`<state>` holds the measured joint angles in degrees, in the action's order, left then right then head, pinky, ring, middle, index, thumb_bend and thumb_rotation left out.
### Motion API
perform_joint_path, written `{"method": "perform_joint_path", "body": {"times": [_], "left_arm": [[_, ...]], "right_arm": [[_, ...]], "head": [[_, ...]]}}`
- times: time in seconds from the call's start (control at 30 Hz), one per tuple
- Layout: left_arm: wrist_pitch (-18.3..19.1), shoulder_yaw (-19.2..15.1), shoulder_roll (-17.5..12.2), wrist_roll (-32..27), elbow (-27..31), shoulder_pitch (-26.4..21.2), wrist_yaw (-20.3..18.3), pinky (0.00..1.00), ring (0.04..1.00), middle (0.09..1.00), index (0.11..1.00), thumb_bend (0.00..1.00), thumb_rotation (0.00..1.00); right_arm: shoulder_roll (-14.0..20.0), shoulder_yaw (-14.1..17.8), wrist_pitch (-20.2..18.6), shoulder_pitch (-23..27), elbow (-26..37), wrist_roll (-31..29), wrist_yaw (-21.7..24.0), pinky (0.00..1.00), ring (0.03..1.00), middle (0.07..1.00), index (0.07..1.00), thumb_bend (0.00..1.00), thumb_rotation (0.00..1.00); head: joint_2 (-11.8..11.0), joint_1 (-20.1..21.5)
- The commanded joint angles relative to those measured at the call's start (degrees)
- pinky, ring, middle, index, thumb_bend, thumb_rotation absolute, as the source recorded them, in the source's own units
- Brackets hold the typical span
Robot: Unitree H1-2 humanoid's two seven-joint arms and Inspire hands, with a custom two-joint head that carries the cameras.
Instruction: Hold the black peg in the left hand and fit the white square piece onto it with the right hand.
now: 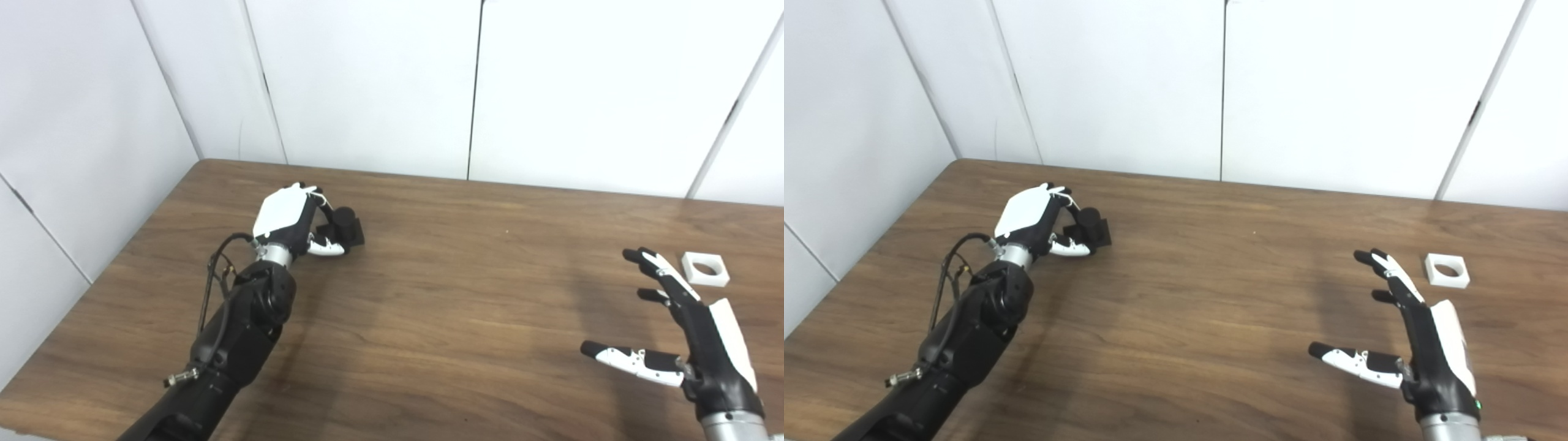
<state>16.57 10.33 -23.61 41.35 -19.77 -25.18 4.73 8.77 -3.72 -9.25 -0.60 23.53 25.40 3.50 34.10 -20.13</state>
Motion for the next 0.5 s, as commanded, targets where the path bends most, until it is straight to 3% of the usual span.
{"method": "perform_joint_path", "body": {"times": [0.0,0.23,0.47], "left_arm": [[0.8,0.8,-1.1,0.8,-1.0,0.1,0.0,1.0,0.967,0.888,0.486,0.52,0.09],[0.4,1.3,-1.3,0.4,-0.5,0.6,-0.4,0.99,0.963,0.887,0.487,0.52,0.09],[-1.1,2.1,-2.2,-1.5,1.2,1.2,-3.5,1.0,0.981,0.902,0.488,0.52,0.09]], "right_arm": [[-0.3,0.4,1.5,1.2,1.9,-0.4,-1.0,0.77,0.893,0.919,0.836,0.75,0.03],[-0.3,0.5,1.0,1.2,2.3,-0.2,-0.7,0.78,0.897,0.921,0.839,0.75,0.02],[-0.2,0.4,1.2,1.3,2.2,-0.3,-0.6,0.78,0.899,0.921,0.837,0.73,0.03]], "head": [[0.1,0.0],[0.3,0.0],[0.5,0.5]]}}
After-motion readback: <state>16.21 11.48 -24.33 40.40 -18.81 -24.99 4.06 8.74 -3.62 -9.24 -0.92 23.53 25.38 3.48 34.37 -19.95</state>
